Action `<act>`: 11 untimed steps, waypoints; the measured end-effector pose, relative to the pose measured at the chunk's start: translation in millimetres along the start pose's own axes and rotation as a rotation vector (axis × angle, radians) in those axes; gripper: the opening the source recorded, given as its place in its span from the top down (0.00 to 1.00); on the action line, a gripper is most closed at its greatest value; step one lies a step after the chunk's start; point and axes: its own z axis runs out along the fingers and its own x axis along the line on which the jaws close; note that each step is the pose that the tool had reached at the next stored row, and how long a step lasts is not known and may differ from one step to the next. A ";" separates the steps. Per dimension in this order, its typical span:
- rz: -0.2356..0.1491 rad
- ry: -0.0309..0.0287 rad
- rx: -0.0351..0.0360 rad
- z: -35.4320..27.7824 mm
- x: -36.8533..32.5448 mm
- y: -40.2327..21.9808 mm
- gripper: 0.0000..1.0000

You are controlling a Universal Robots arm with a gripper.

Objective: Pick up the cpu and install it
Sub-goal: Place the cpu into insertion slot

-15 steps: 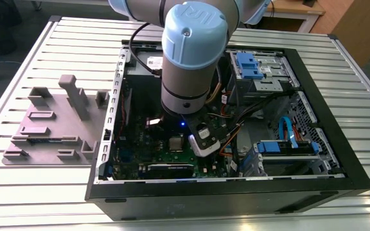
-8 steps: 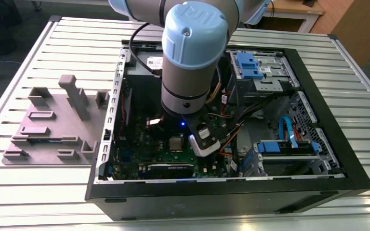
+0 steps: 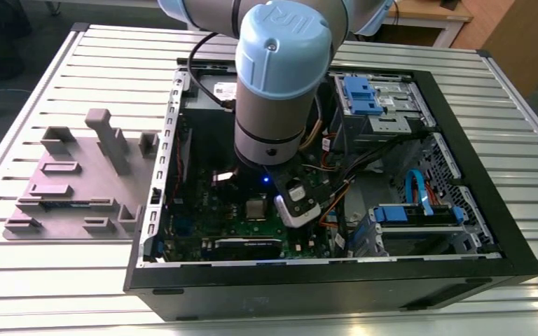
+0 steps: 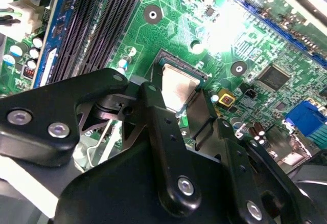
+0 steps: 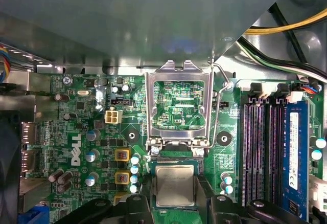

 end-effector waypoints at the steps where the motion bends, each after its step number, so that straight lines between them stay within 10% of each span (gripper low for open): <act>1: -0.004 0.0002 0.0001 0.0 -0.1 0.0 0.54; 11: -0.029 0.0012 0.0006 2.6 -1.8 -0.2 0.54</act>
